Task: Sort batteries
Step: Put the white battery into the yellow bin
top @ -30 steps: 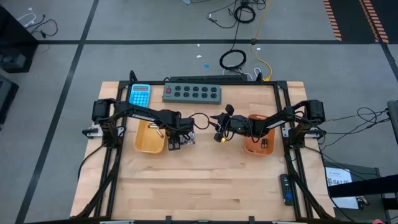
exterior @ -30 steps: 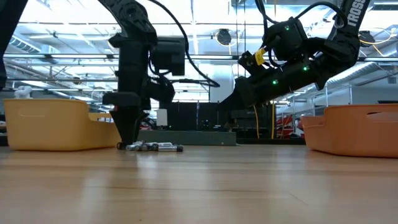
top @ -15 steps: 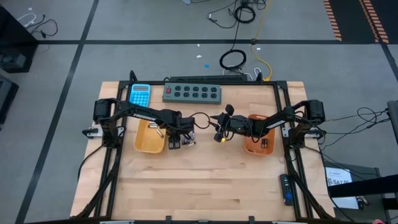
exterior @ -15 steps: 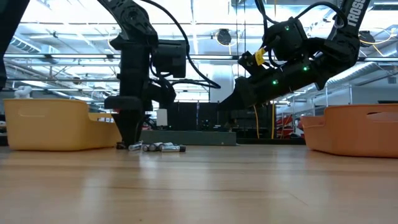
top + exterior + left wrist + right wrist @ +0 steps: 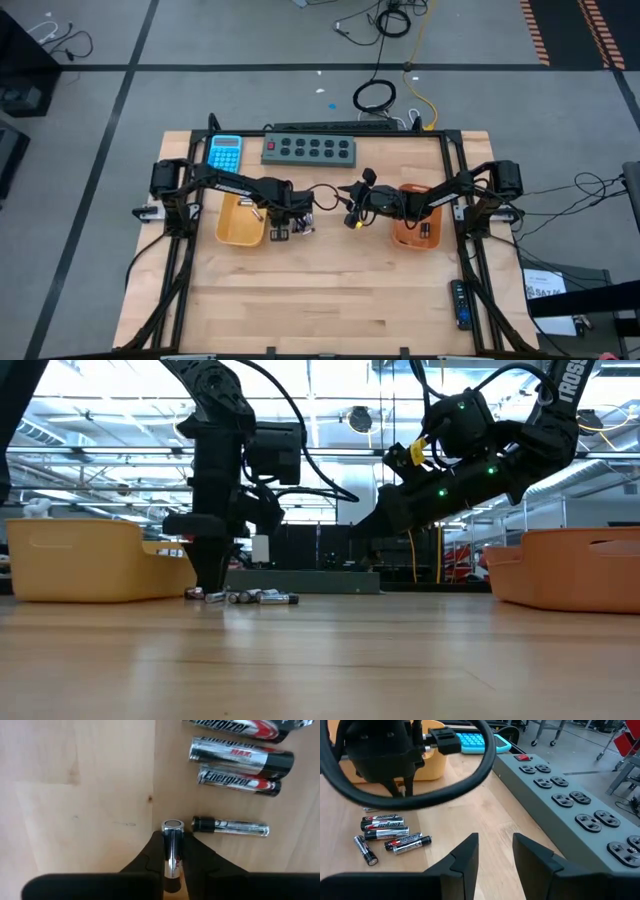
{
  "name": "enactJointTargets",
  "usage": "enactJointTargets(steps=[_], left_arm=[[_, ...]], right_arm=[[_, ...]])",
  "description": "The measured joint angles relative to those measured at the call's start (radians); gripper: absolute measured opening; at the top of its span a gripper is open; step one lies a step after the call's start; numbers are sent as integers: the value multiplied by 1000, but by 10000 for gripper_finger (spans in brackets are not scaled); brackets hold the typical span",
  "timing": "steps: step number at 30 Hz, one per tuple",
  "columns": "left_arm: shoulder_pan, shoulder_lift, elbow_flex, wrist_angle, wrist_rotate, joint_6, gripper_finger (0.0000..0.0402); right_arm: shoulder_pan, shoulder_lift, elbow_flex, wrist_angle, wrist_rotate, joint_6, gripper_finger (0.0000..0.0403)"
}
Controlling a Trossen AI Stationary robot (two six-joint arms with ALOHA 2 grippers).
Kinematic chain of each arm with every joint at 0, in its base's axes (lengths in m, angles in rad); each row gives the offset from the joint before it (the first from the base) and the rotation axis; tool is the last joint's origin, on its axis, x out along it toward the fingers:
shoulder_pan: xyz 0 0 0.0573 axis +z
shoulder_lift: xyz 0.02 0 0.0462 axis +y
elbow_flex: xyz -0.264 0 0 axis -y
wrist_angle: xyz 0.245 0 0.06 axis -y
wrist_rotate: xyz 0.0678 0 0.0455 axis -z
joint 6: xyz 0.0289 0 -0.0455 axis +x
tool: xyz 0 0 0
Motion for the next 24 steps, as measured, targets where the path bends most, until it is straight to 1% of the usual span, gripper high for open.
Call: enactJointTargets(steps=[2, 5, 9, 11, 14, 18, 20, 24], left_arm=[[-6, -24, 12, -34, -19, -11, 42], [-13, -83, 42, -63, -21, -42, 42], [-23, -191, 53, -109, -15, -117, 42], [-29, -248, 46, -169, -13, -170, 42], [-42, -312, -1, -266, -11, -268, 45], [-64, -390, -104, -260, -12, -388, 72], [-72, -402, -141, -268, -43, -423, 93], [-74, -431, -154, -259, -80, -444, 147]], right_arm=[[0, 0, 0, 0, 0, 0, 111], [0, 0, 0, -1, 1, 2, 111], [0, 0, 0, -8, 8, 13, 111], [0, 0, 0, -8, 8, 19, 111], [0, 0, 0, -8, 8, 24, 111], [0, 0, 0, -7, 8, 27, 111], [0, 0, 0, 0, 8, 27, 111], [0, 0, 0, 1, 8, 27, 111]])
